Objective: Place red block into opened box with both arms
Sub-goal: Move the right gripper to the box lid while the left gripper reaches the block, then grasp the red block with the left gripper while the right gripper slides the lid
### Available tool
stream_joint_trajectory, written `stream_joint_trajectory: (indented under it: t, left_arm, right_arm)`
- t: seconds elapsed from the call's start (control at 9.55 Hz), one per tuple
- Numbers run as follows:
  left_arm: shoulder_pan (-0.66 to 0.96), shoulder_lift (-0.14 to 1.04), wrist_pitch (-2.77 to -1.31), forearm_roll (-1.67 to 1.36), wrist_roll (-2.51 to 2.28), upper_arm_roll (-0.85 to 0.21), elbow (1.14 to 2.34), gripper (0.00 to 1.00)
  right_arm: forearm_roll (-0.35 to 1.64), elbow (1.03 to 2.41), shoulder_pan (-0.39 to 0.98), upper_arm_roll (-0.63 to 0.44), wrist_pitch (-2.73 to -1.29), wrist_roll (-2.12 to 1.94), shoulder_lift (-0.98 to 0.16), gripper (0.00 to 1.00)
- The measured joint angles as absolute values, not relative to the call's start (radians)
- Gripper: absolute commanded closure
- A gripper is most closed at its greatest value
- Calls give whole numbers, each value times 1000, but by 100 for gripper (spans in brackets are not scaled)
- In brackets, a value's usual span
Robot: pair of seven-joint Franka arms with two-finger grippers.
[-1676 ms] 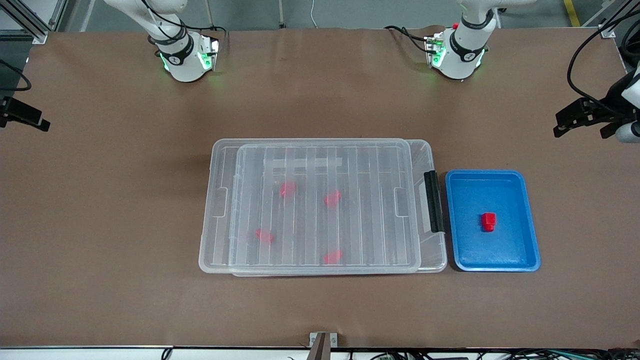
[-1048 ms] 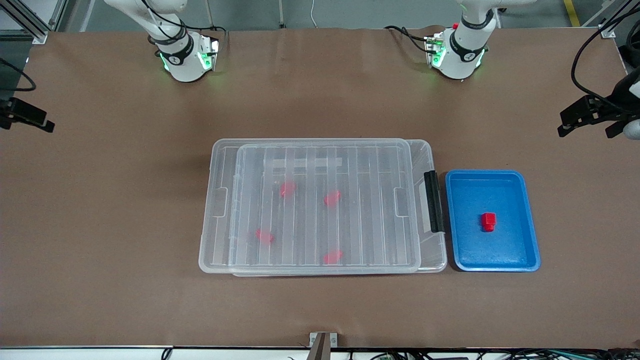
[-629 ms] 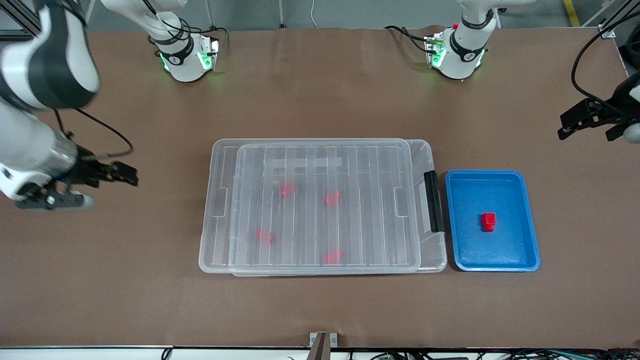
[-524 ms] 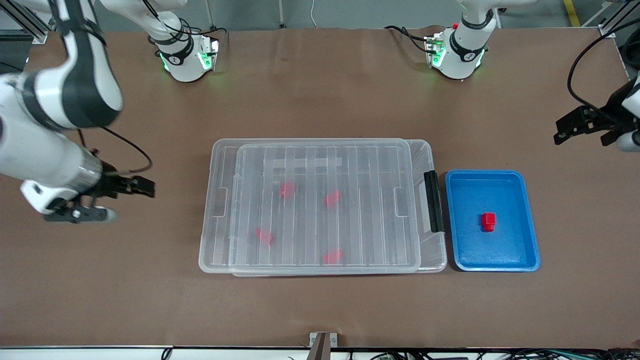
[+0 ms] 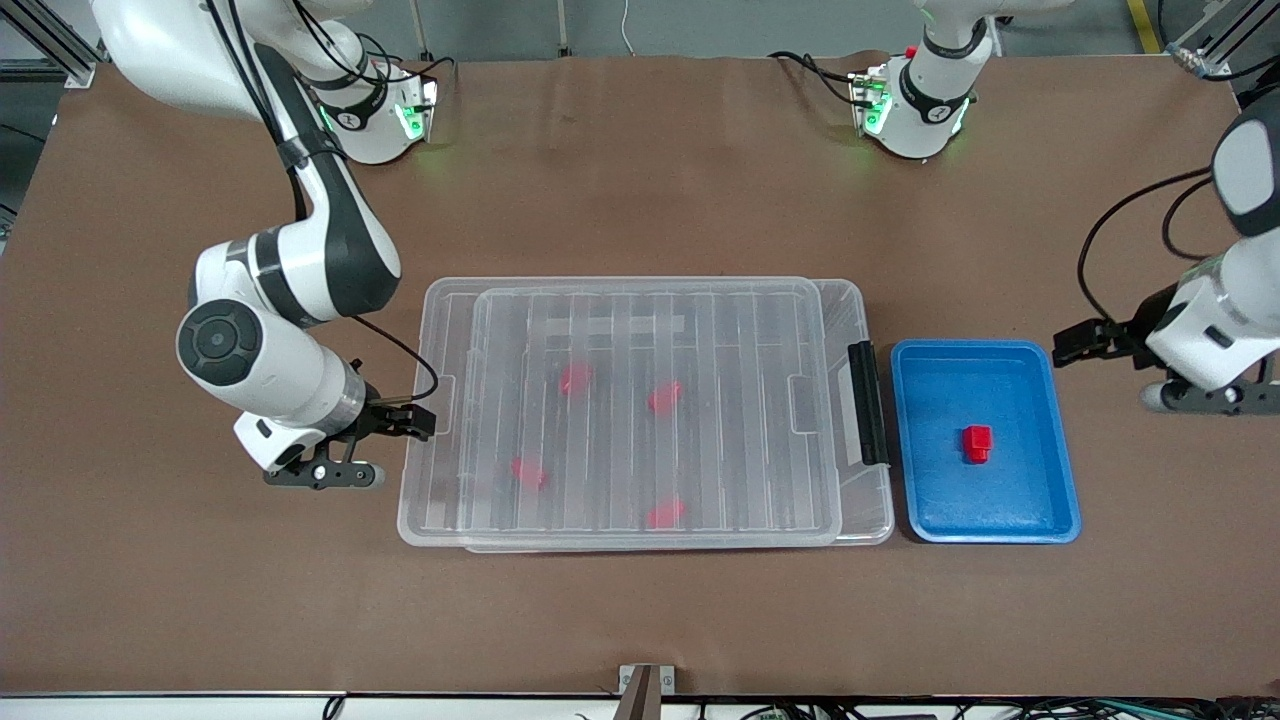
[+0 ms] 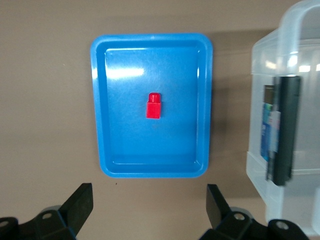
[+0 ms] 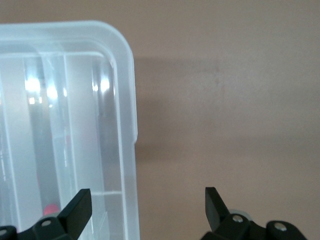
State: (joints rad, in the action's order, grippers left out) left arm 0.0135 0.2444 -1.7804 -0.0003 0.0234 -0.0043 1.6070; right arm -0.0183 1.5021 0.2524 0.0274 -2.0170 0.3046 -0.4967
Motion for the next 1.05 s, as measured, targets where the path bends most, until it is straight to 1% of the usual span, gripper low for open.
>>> stream_joint_trajectory:
  t: [0.21, 0.42, 0.63, 0.84, 1.05]
  left_arm:
    - [5, 330, -1875, 0, 23, -4, 1621, 0]
    - [4, 401, -2026, -1, 23, -4, 1677, 0]
    - [4, 479, -2164, -1, 21, -4, 1725, 0]
    - [6, 553, -2241, -1, 20, -5, 1753, 0]
    - [6, 586, -2400, -1, 20, -5, 1840, 0]
  right_arm:
    - [-31, 1498, 248, 20, -2059, 304, -529, 0]
    - [-37, 1491, 250, 21, -2068, 304, -556, 0]
    - [-57, 1484, 250, 21, -2068, 277, -559, 0]
    - [-62, 1482, 250, 21, -2068, 257, -559, 0]
    - [-63, 1482, 244, 19, -2067, 224, -559, 0]
